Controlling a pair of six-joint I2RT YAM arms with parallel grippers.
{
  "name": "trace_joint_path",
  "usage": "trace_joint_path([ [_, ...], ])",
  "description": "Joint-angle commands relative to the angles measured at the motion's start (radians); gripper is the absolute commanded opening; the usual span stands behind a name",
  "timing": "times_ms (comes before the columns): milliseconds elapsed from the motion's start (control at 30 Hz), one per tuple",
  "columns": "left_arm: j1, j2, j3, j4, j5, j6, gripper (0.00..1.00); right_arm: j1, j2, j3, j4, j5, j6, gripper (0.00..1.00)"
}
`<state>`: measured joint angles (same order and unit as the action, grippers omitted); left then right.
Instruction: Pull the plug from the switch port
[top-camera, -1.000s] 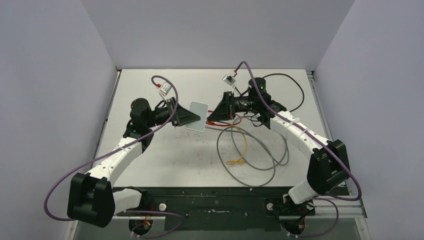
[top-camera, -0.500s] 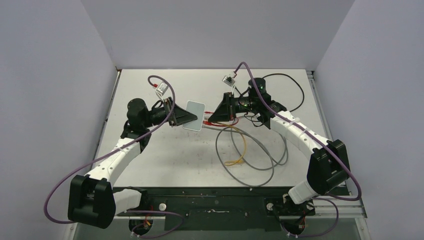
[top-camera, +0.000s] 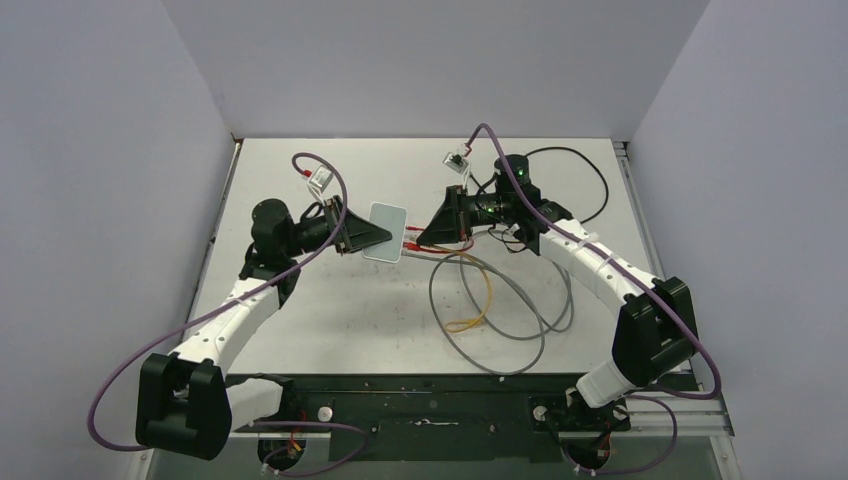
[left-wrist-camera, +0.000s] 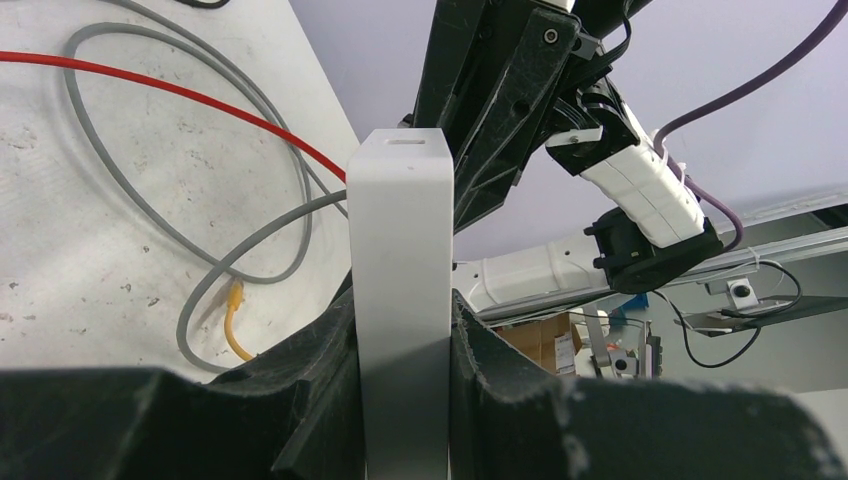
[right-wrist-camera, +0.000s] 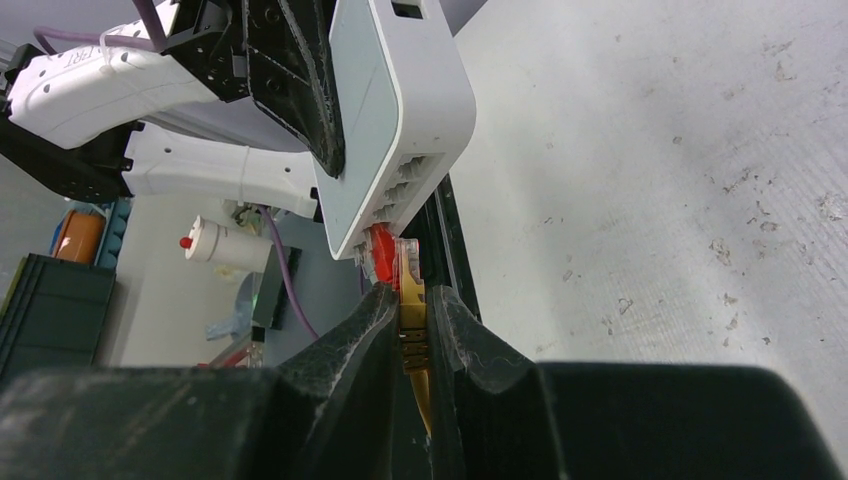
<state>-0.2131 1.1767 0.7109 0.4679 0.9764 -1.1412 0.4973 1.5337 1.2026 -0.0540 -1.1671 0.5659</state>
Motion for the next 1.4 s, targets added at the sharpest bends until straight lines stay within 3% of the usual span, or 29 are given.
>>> trace_joint_path([
  [0,0.008,-0.04,0.012,0.083,0.006,-0.005,0.0,-0.002,-0.002,0.055,0.006,0.018,-0.023,0.05],
  [667,0.004,-0.054,-0.043,0.017,-0.021,0.037,0.0,-0.023,-0.042,0.144,0.013,0.09,0.018,0.05],
  [1367,-0.008,-0.037,-0.062,-0.019,-0.074,0.06,0.0,-0.023,-0.055,0.261,0.158,0.086,0.197,0.05],
])
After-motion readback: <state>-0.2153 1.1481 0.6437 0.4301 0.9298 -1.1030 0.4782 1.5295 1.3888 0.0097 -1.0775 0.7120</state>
